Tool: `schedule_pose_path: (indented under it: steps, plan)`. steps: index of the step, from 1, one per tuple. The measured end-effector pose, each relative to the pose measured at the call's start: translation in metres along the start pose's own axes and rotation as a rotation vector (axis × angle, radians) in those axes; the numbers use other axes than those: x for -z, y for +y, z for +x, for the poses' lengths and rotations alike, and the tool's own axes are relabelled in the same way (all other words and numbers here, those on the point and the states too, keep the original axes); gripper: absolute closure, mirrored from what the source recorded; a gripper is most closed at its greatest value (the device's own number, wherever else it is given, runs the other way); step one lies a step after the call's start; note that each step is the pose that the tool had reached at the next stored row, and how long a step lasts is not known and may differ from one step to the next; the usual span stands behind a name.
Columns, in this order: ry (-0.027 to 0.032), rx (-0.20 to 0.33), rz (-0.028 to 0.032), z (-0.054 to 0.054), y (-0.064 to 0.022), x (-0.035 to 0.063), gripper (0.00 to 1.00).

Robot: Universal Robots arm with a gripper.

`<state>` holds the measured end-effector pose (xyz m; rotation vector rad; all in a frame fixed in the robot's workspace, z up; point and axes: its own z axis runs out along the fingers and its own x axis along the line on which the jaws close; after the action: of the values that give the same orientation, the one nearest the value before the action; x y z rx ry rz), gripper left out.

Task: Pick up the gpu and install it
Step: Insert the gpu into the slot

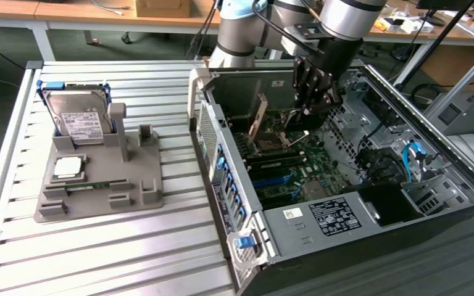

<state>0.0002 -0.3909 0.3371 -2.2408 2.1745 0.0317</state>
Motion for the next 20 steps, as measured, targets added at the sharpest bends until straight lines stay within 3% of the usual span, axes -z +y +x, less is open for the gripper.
schedule_pose_path:
  steps: [20]
  plan:
    - [-0.0001, 0.0, 0.0, 0.013, 0.0004, 0.0002, 0.73]
